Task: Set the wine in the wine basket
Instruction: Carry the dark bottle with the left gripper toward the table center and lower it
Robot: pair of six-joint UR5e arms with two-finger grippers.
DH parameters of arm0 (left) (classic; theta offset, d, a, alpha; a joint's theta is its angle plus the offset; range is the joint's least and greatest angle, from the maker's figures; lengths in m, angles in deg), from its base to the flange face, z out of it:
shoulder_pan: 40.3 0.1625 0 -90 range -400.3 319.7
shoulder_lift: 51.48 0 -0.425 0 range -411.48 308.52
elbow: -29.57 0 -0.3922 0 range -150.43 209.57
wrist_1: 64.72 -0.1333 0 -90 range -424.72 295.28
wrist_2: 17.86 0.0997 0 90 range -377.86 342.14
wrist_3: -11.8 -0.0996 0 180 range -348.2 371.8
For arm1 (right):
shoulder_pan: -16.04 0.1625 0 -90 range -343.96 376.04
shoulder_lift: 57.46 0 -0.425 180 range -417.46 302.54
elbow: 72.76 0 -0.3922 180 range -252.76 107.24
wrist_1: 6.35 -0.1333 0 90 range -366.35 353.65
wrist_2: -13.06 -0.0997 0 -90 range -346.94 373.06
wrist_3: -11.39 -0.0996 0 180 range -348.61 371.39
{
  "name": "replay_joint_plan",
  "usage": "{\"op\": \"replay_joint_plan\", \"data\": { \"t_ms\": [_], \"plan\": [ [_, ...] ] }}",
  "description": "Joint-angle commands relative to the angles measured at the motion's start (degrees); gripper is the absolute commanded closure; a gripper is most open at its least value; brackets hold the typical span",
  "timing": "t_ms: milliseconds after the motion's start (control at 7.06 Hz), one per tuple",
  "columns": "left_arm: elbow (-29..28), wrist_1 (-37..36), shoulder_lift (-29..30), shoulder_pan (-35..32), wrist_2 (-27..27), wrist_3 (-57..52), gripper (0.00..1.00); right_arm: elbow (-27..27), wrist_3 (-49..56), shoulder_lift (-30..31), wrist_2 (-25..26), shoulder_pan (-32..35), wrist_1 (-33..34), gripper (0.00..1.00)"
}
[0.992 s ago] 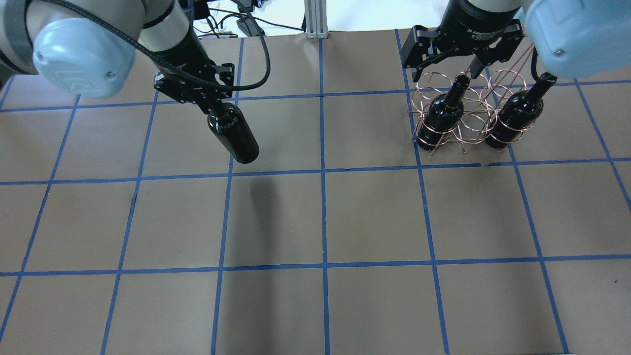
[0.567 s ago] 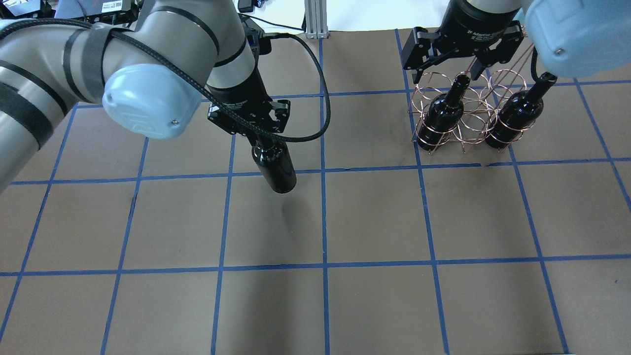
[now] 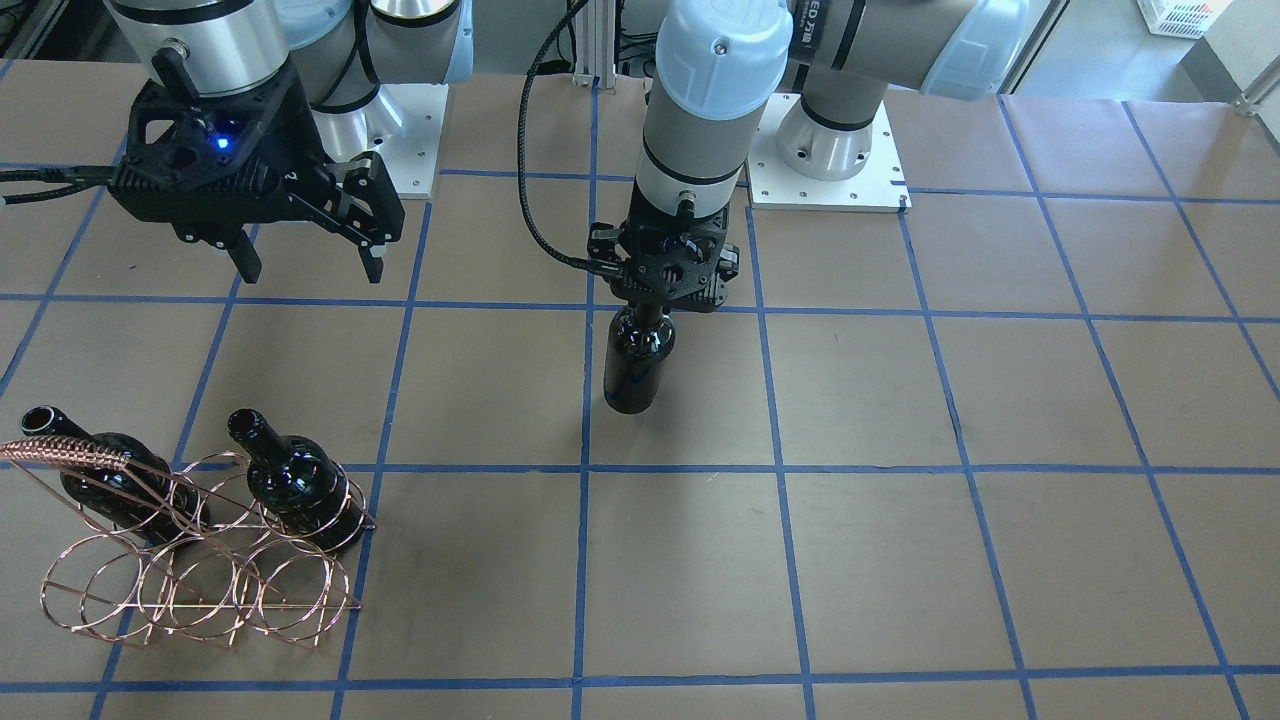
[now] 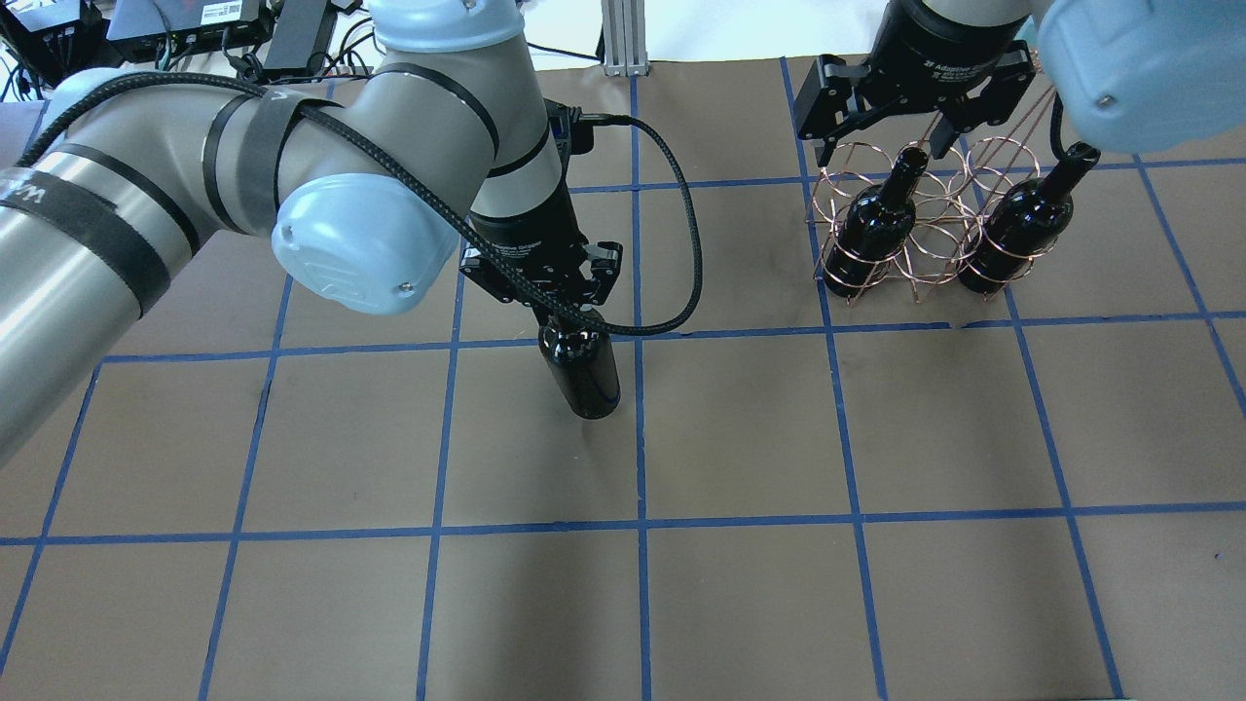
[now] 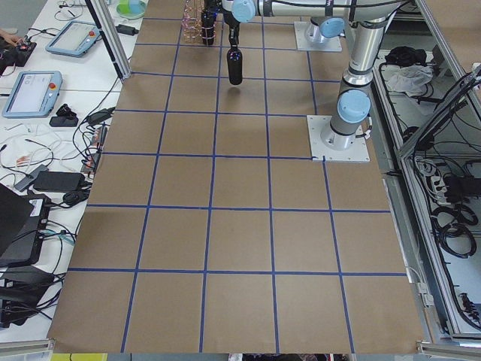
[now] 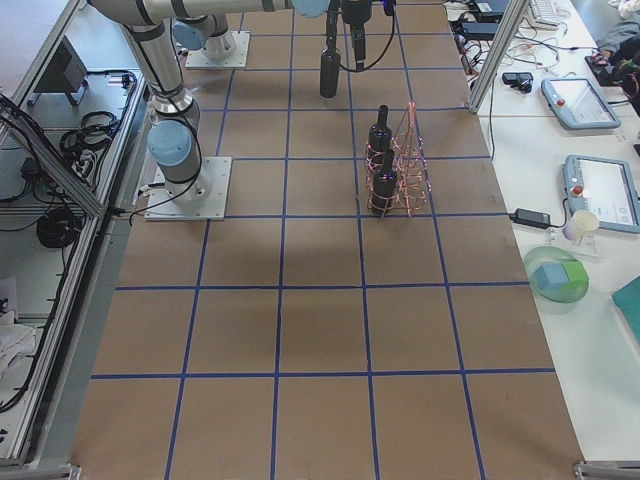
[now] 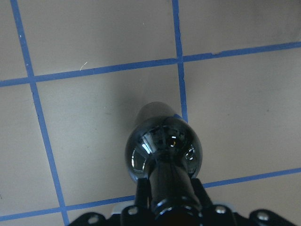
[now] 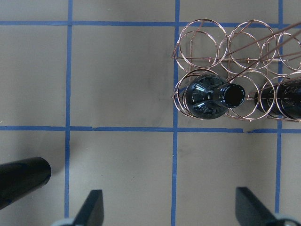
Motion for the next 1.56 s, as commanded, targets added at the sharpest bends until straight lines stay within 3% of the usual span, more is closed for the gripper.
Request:
{"op": "replay_joint_plan", "data": {
  "t_ms": [0, 709, 850, 992, 1134, 1276, 1417],
  "plan": [
    [0.82, -0.27, 0.35, -0.31, -0.57, -0.17, 1.00, 0.00, 0.01, 0.06, 0.14, 0.00, -0.03, 0.00],
    [2.85, -2.47, 0.62, -0.31, -0.83, 0.09, 1.00, 0.00, 0.09, -0.12, 0.67, 0.00, -0.20, 0.00],
    [2.85, -2.38, 0.71, -0.31, -3.18, 0.18, 1.00, 0.00, 0.09, -0.12, 0.94, 0.00, -0.21, 0.00],
    [2.85, -2.29, 0.71, -0.31, -3.64, 0.27, 0.78, 0.00, 0.09, -0.12, 0.94, 0.00, -0.12, 0.00],
    [2.85, -2.29, 0.71, -0.31, -3.73, 0.35, 0.10, 0.00, 0.09, -0.12, 0.94, 0.09, -0.12, 0.00],
    [2.85, -2.03, 0.62, -0.31, -3.30, -0.52, 0.00, 0.00, 0.09, -0.12, 0.94, 0.00, -0.12, 0.00],
    [2.85, -1.94, 0.62, -0.31, -3.12, -0.78, 0.00, 0.00, 0.09, -0.12, 0.59, 0.00, -0.03, 0.00]
  ]
}}
